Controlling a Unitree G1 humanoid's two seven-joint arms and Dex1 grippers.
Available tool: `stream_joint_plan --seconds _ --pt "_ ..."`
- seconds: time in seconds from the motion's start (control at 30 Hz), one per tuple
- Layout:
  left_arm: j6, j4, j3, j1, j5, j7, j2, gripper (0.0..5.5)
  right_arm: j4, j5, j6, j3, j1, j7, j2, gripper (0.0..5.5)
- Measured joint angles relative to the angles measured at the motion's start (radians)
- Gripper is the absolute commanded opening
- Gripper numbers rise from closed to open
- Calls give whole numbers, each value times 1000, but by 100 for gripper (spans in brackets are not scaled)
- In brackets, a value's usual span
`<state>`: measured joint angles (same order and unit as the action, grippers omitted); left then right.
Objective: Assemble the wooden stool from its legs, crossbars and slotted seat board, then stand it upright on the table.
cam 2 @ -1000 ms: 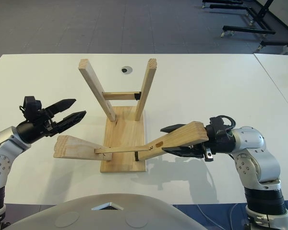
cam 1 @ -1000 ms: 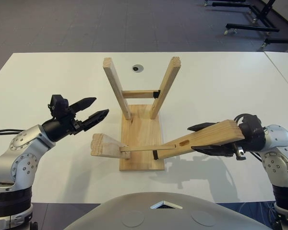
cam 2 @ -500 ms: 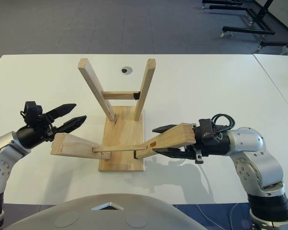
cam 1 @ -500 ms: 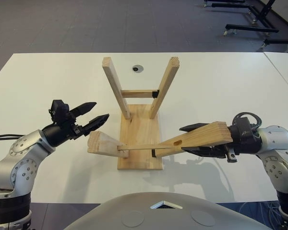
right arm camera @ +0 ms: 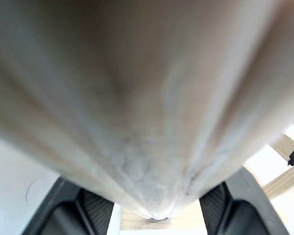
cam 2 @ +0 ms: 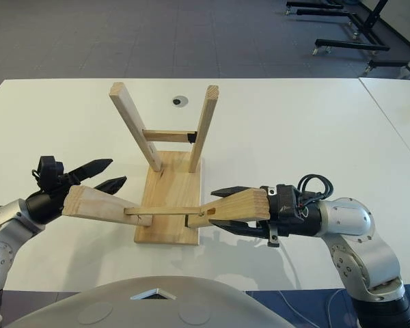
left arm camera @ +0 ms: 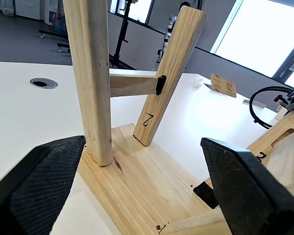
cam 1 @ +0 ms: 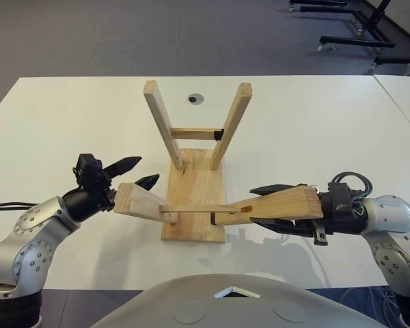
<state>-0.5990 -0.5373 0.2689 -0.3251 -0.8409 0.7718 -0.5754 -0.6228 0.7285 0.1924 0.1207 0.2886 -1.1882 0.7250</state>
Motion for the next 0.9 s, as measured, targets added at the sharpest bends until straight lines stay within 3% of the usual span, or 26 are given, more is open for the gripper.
stream_joint_plan --seconds 0.23,0.5,0.7,0.9 --pt "22 3 -81 -31 131 -88 19 432 232 33 -93 23 -94 -186 28 205" --pt "149 243 -303 144 474 -181 37 432 388 42 -172 18 -169 -354 50 205" --pt "205 304 -347 230 469 -109 94 432 351 43 -136 -8 -194 -319 66 205" --pt "176 387 -472 293 537 -30 63 432 213 36 -31 -43 -194 -194 71 205"
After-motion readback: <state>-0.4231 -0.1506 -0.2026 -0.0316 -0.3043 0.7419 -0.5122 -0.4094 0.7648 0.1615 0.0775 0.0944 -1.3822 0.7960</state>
